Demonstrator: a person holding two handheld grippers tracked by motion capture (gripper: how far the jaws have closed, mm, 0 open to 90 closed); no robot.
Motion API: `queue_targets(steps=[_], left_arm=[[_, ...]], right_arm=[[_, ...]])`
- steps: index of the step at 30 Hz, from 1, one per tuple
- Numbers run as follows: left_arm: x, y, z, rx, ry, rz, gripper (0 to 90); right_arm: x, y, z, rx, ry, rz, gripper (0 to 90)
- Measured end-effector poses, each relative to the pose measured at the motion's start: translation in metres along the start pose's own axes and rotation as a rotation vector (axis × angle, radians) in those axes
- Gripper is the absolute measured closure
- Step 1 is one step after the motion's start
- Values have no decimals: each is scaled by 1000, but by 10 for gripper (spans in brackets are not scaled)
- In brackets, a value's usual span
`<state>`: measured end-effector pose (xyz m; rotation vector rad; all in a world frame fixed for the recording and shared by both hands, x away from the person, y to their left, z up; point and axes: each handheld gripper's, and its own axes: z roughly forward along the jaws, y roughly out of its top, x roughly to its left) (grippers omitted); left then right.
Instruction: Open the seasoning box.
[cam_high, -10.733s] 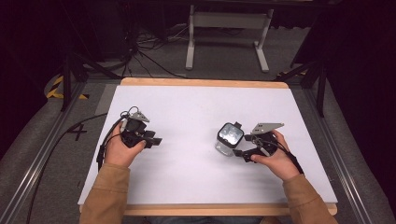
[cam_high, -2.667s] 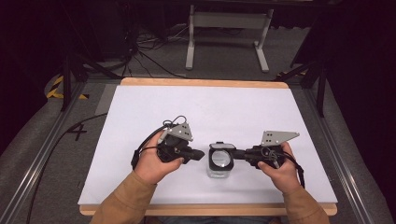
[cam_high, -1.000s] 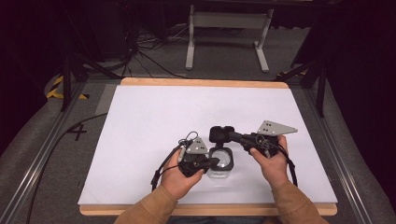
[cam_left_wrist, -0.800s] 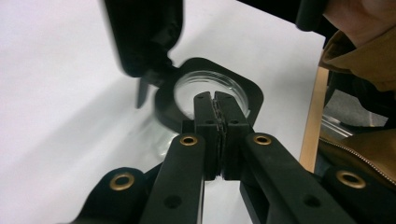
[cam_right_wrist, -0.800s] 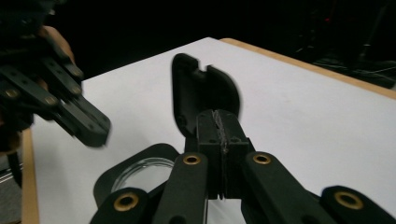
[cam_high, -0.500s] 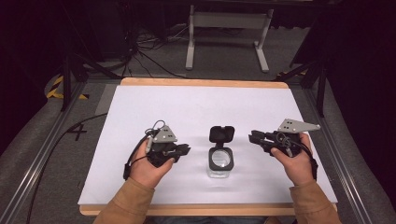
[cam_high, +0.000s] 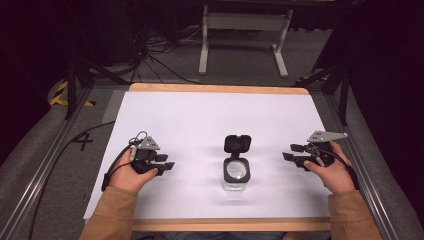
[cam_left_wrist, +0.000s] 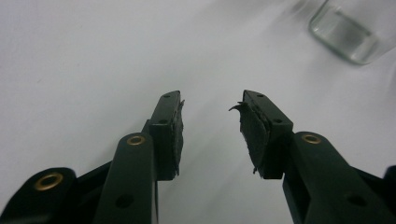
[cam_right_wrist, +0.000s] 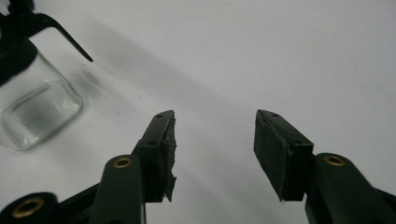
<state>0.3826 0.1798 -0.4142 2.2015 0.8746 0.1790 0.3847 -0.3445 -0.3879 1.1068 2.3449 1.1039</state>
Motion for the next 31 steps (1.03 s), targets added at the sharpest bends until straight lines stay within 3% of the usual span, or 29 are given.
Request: queue_targets(steps=[4, 6, 8, 13, 16, 26, 31], left_arm=[[8, -7, 4, 13, 7, -9, 555], [13, -13, 6, 9, -4, -23, 526], [18, -20, 7, -3, -16, -36, 502], [23, -30, 6, -21, -1, -5, 483], [25, -32, 10, 22, 14, 14, 473], [22, -30, 17, -3, 33, 43, 458], [19, -28, 16, -20, 22, 50, 458]], right_arm=[[-11, -9, 4, -5, 8, 5, 443], [-17, -18, 7, -22, 44, 30, 443], [-23, -25, 10, -12, 42, 10, 442], [-31, -34, 13, -7, 12, 10, 434], [-31, -39, 17, 1, 7, -7, 429], [-26, -44, 30, 16, -11, -36, 423], [-24, -42, 32, 12, -13, -40, 420]])
